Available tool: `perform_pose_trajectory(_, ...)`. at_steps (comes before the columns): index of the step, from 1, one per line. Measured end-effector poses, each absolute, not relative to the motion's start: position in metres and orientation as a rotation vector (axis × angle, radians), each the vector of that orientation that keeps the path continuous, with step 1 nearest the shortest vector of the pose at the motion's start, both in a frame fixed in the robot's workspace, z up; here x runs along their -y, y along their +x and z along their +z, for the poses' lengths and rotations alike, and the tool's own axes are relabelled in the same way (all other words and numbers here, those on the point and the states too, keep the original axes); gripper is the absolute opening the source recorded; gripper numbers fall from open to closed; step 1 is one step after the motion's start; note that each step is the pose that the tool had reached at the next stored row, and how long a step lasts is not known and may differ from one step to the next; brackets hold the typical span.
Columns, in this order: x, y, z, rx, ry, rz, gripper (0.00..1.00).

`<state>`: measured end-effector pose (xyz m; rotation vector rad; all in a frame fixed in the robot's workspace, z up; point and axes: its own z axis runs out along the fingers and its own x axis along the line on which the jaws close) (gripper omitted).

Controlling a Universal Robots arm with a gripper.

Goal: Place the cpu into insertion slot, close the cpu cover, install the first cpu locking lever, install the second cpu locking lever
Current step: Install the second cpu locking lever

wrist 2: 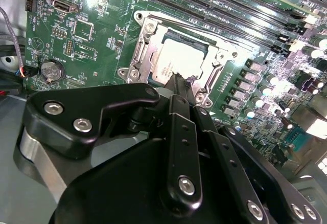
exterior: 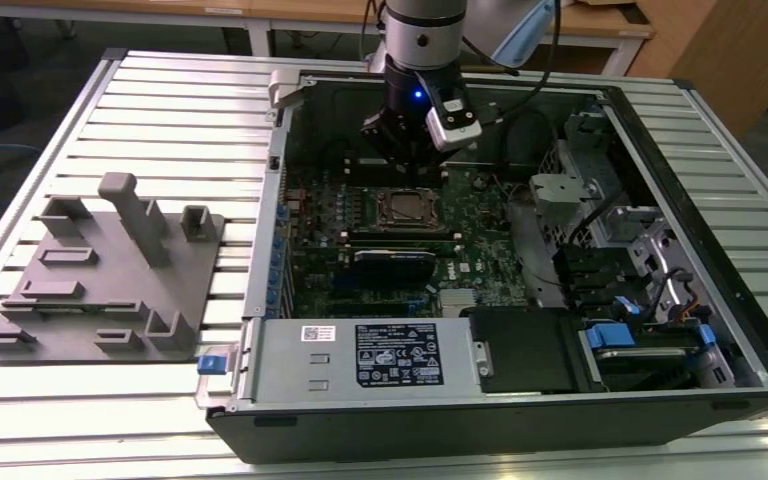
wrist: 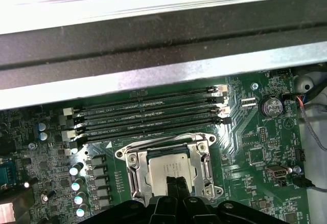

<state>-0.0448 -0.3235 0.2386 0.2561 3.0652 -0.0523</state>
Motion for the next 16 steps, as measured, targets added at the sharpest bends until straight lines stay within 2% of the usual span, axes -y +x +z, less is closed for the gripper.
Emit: perform_pose_trajectory(16, 0.337, -0.045, 0.239, -3.065, 0.256, -0.052, 0.10)
